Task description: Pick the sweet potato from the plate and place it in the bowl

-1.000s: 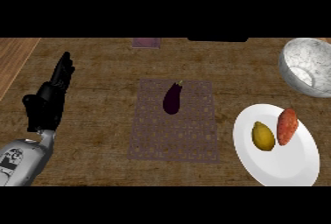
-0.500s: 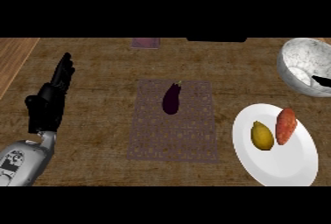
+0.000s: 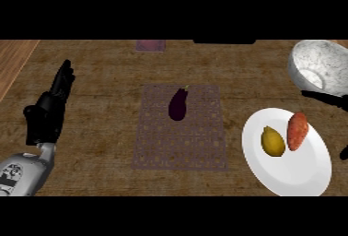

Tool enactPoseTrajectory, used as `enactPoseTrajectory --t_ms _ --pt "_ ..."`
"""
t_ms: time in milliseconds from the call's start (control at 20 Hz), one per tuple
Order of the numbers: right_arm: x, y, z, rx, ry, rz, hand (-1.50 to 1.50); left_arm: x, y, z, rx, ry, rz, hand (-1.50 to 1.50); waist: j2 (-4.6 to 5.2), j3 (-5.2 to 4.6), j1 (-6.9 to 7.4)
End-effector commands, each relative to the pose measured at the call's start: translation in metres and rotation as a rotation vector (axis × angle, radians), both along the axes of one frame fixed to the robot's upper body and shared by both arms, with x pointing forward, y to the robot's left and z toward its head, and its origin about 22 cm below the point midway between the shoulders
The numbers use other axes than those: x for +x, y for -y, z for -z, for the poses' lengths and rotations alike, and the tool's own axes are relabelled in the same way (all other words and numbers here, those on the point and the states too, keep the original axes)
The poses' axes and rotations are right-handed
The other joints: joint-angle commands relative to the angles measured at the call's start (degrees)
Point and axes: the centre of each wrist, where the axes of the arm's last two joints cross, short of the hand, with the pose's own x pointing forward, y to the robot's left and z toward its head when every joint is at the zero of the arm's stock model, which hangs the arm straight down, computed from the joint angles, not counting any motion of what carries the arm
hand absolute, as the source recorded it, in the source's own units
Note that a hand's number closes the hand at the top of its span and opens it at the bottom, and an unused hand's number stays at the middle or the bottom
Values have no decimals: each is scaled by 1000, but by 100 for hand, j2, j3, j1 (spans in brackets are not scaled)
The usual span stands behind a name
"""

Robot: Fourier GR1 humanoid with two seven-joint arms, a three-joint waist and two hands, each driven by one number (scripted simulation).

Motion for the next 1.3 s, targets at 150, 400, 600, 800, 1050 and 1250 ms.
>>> enactPoseTrajectory --t_ms 150,400,600,800,1050,1250 --pt "13 -19 16 -71 -80 -21 -150 -13 -3 -10 4 10 9 0 -21 -2 -50" --pt "13 -23 45 -64 -96 -12 -150 -11 13 -18 -18 6 -9 0 -14 1 -47" --pt "22 -43 64 -68 -102 -4 -150 -13 7 -7 -15 -12 8 0 -4 2 -22" --pt "21 -45 74 -61 -99 -32 -150 0 2 3 4 -11 -9 0 10 3 -20" --pt "6 -37 88 -104 -89 -92 150 -11 -5 -9 10 -13 -20 0 -4 3 -35" --pt "10 -44 96 -96 -14 -113 150 5 -2 -14 6 14 -15 0 23 8 8"
